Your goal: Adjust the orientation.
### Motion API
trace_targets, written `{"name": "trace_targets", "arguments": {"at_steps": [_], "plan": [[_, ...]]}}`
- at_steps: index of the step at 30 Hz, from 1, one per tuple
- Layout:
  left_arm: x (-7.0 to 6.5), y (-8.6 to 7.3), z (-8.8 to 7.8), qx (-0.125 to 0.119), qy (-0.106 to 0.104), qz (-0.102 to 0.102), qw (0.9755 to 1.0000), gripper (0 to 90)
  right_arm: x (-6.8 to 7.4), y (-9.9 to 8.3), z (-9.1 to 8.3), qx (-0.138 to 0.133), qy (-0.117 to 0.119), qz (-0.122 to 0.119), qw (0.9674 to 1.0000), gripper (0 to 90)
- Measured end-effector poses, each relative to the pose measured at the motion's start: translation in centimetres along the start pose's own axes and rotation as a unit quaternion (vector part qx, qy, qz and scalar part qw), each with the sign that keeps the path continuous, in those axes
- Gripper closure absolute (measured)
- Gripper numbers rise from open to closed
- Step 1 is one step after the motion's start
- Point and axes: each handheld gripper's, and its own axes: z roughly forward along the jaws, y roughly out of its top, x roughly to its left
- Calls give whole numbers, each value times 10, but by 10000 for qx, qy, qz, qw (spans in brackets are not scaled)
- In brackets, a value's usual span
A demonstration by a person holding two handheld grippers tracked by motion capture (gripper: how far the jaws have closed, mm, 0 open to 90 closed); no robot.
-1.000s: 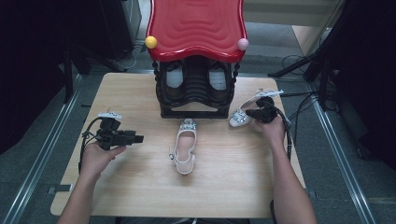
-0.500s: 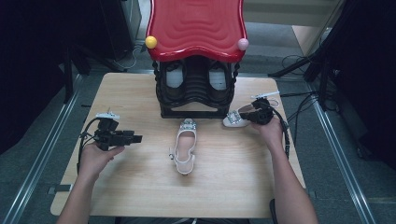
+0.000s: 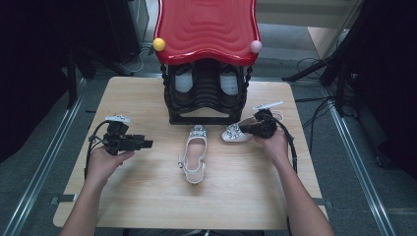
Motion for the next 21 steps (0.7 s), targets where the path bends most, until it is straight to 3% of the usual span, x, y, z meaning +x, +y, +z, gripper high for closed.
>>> {"name": "trace_targets", "arguments": {"at_steps": [4,7,12,16,21], "plan": [[-1,3,4,65,-21,69,10000,448,3,2,-6,-79,-342,-228,9991,900],[-3,5,6,29,-57,105,9999,448,-3,5,-17,-302,-333,-33,9990,900],[-4,6,4,-15,-46,152,9999,448,-13,7,-43,-661,-501,-15,9965,900],[-5,4,3,-32,-51,134,9999,448,-24,7,-61,-755,-693,31,9947,900],[-5,1,2,-32,-34,150,9999,447,-34,6,-74,-947,-728,150,9927,900]]}}
